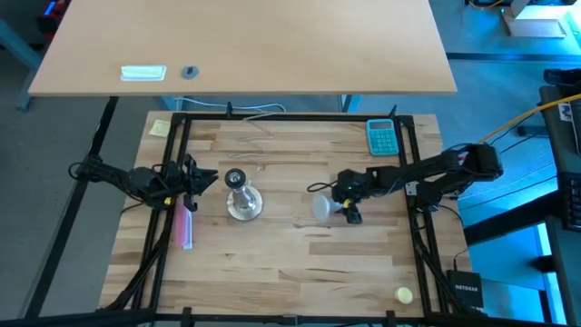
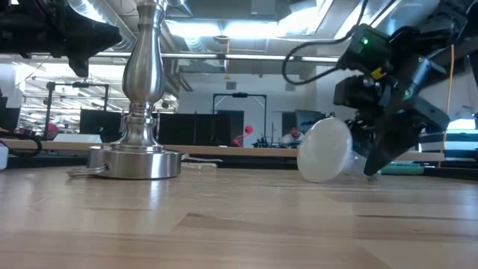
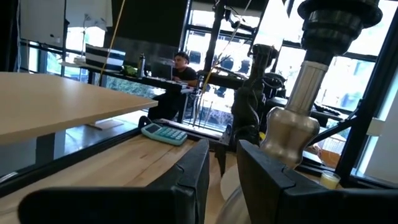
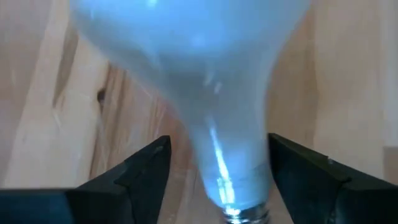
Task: Screw lightbulb
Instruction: Insert the white lightbulb on the silver lamp
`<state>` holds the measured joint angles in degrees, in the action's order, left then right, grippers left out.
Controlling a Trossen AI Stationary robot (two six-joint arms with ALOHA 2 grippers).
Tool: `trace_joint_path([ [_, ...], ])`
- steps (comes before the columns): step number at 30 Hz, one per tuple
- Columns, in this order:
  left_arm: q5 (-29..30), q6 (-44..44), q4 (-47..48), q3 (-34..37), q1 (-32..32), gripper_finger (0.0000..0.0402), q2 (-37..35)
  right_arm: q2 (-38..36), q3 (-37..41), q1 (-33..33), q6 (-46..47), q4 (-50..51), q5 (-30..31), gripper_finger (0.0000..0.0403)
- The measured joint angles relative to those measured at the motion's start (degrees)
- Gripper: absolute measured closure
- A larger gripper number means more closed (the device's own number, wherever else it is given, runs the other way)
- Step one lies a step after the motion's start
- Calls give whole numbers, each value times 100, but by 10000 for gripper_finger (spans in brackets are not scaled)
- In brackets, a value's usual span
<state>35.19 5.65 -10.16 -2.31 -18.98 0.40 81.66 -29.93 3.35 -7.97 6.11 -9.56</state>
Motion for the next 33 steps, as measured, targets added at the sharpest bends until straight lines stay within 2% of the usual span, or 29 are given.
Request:
trace_joint_path([
  [6, 22, 14, 3, 0, 0, 329, 0, 4, 0, 1, 3, -23, 4, 258],
  [10, 391, 34, 70, -2, 1, 329, 0, -129, 0, 1, 13, 23, -9, 260],
  [14, 405, 5, 71, -17, 2, 316, 0, -442, 0, 1, 53, 32, -46, 260],
  [16, 392, 44, 89, -63, -6, 295, 2, -676, 0, 1, 155, 37, -22, 260],
  [22, -141, 254, 401, -491, -22, 213, 161, -1424, 0, 1, 481, 38, 151, 260],
  [25, -266, 447, 842, -724, -24, 184, 486, -1753, 0, 1, 514, 34, 322, 260],
  [28, -158, 829, 1523, -828, -18, 173, 917, -1983, 0, 1, 514, -20, 574, 260],
  [33, -317, 1351, 901, -857, -22, 171, 1809, -2078, 0, 1, 432, -502, 756, 260],
])
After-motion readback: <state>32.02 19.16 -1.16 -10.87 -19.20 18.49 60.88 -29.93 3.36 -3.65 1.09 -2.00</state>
